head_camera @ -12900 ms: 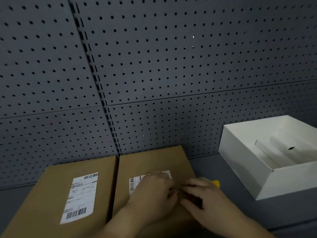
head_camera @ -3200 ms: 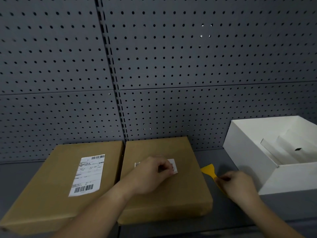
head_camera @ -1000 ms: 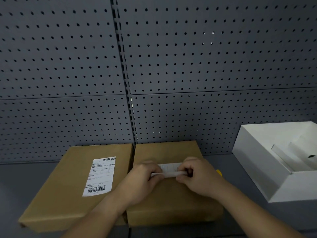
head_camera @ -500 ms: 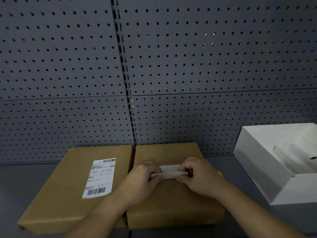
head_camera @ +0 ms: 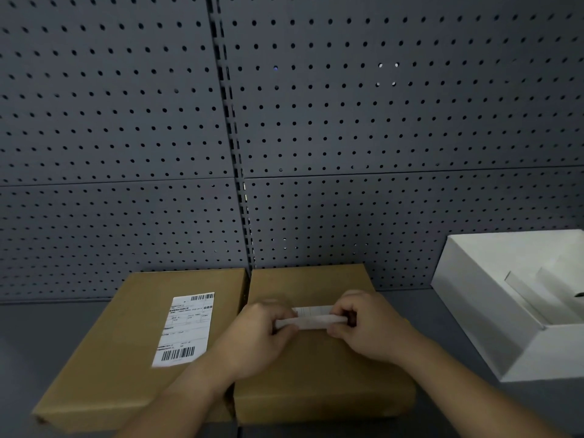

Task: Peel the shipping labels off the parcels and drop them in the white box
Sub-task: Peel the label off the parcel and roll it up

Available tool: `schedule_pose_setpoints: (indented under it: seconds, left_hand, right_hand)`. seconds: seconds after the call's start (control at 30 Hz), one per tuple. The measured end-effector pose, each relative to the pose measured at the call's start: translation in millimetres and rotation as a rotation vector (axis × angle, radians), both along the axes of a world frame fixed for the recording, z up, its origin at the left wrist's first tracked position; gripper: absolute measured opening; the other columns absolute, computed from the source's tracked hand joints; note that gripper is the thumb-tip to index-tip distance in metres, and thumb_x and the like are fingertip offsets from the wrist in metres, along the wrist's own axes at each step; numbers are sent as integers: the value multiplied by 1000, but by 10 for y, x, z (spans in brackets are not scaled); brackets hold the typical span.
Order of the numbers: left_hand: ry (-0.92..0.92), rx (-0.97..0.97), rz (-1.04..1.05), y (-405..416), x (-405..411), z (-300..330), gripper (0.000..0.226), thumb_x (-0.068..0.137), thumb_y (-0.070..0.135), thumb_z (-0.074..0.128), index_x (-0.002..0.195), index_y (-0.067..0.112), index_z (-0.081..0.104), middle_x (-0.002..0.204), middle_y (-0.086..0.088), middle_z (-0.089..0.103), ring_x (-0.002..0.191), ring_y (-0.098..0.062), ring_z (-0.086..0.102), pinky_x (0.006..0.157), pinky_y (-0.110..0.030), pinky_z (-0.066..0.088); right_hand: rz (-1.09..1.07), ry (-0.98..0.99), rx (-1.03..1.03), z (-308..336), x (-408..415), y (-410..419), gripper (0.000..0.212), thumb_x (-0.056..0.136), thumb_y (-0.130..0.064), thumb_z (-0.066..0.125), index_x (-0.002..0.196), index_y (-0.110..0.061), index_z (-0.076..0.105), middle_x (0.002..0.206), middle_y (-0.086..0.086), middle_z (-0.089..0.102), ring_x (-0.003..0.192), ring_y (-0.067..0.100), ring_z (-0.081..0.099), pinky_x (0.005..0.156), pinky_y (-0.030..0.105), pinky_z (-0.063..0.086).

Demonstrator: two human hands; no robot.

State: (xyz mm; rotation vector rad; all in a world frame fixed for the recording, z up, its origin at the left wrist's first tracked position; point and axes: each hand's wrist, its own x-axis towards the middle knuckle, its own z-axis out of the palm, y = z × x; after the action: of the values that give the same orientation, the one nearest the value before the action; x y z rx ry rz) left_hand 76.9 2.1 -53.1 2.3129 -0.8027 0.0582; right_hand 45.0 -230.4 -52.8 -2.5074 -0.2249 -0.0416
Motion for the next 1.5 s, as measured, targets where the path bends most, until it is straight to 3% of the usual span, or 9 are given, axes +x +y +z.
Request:
schedule_pose_setpoints:
  seconds: [0.17, 0.33, 0.77, 0.87, 0.97, 1.1, 1.27, 1.5]
  left_hand:
    - [35, 9, -6, 35, -2, 37, 4, 88, 21, 72, 86, 24, 75, 91, 13, 69, 89, 2, 61, 71, -7, 46]
    - [-10, 31, 21, 24, -7, 17, 27, 88, 17, 70, 74, 38, 62, 81, 16, 61, 83, 3, 59, 67, -5, 42]
    - [-14, 69, -15, 89, 52, 34, 7, 88, 19, 70, 82, 20, 71, 84, 15, 60, 83, 2, 58, 66, -6, 42]
    - [-21, 66, 9, 85, 62, 18, 9, 90, 21, 67, 84, 18, 72, 86, 13, 62, 84, 0, 59, 67, -8, 43]
    - [1, 40, 24, 89, 56, 14, 7, 88, 19, 68, 84, 18, 73, 88, 13, 64, 85, 1, 60, 68, -8, 43]
    - [17, 25, 23, 128, 56, 27, 3, 85, 19, 73, 84, 20, 75, 89, 15, 65, 89, 4, 60, 71, -3, 41]
    - [2, 37, 28, 163, 81, 12, 8, 90, 25, 70, 89, 20, 75, 95, 15, 66, 93, 1, 60, 76, -9, 46]
    - [17, 35, 17, 185, 76, 29, 5, 91, 27, 71, 93, 24, 75, 95, 16, 65, 91, -1, 60, 72, -6, 44]
  right_hand:
    - [8, -32, -48, -27, 29, 12, 15, 88, -34, 72, 76, -31, 63, 89, -13, 58, 80, 4, 56, 69, 18, 44]
    - [54, -31, -45, -3, 19, -23, 24, 87, -39, 70, 67, -41, 56, 85, -16, 56, 79, 2, 56, 68, 18, 42]
    - [114, 0, -33, 23, 68, -75, 21, 89, -38, 67, 70, -38, 58, 84, -16, 54, 79, 2, 55, 68, 19, 44]
    - [115, 26, -26, 48, 55, -125, 9, 84, -43, 71, 80, -37, 66, 88, -17, 57, 82, 1, 56, 71, 18, 45]
    - [108, 40, -17, 55, 71, -161, 10, 83, -43, 73, 83, -34, 69, 91, -14, 59, 85, 4, 58, 75, 21, 50]
    - [103, 46, -11, 47, 99, -146, 12, 86, -43, 70, 76, -38, 66, 90, -13, 59, 84, 3, 58, 72, 18, 46]
    - [104, 54, -7, 39, 108, -145, 16, 87, -41, 69, 73, -41, 62, 89, -15, 59, 83, 2, 58, 72, 17, 44]
    - [115, 65, 5, 58, 116, -155, 13, 80, -48, 77, 78, -38, 68, 88, -14, 59, 78, 0, 56, 68, 15, 42]
